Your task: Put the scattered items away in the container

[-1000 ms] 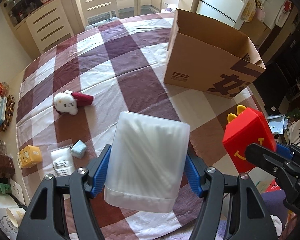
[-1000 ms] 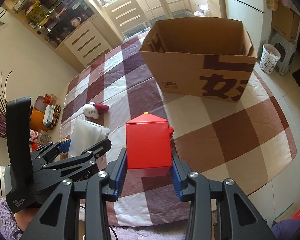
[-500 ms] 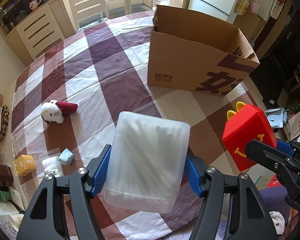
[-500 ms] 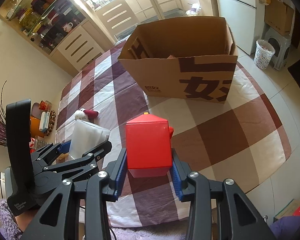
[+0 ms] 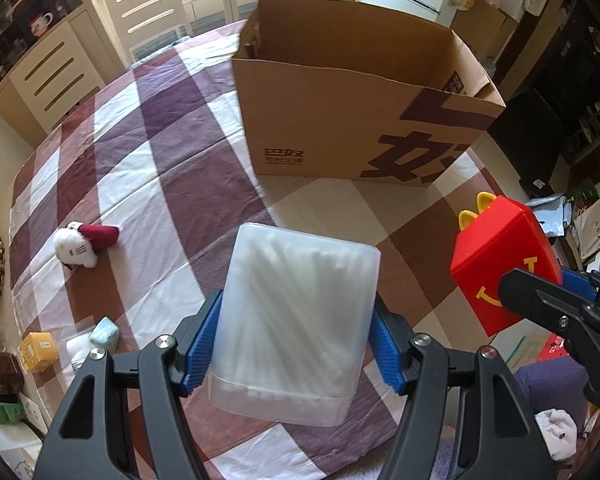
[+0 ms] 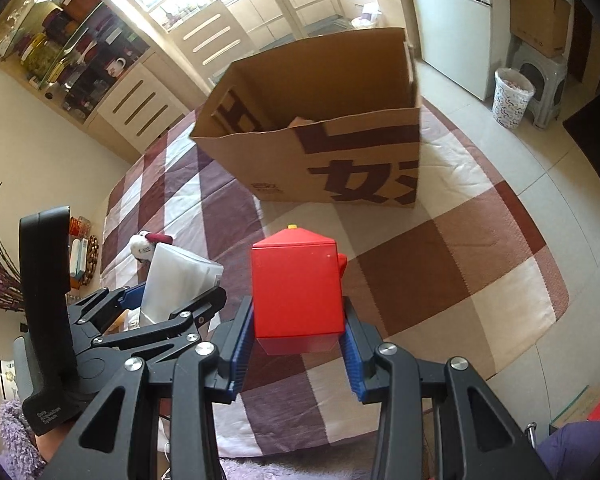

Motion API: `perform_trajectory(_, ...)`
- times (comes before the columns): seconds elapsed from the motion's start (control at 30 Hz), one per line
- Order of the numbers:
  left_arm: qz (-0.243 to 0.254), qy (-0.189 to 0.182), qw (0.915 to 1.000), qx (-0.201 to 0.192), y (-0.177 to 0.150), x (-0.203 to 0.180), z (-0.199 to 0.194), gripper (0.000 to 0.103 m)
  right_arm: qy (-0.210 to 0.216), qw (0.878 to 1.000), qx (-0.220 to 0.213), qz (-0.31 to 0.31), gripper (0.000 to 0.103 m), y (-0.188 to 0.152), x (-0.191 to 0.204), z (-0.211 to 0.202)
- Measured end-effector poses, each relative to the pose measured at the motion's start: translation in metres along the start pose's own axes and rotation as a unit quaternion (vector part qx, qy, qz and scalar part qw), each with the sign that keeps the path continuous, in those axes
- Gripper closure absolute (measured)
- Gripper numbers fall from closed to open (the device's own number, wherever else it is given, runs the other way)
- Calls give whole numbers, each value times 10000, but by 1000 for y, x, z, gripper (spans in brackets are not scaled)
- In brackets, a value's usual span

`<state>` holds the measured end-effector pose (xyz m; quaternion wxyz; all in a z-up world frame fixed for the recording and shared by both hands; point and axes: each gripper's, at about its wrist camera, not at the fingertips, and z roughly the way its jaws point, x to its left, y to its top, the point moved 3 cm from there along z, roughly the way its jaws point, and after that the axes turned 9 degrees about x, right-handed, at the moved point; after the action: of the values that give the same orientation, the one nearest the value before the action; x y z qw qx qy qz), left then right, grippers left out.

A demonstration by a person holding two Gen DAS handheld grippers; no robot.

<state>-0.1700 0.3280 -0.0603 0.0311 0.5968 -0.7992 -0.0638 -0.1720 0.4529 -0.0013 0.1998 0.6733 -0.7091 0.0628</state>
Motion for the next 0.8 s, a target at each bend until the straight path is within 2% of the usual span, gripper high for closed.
perform_trajectory(0.8, 360, -251, 9987, 241, 51, -35, 22, 35, -19, 9998, 31, 210, 63, 42, -38, 5)
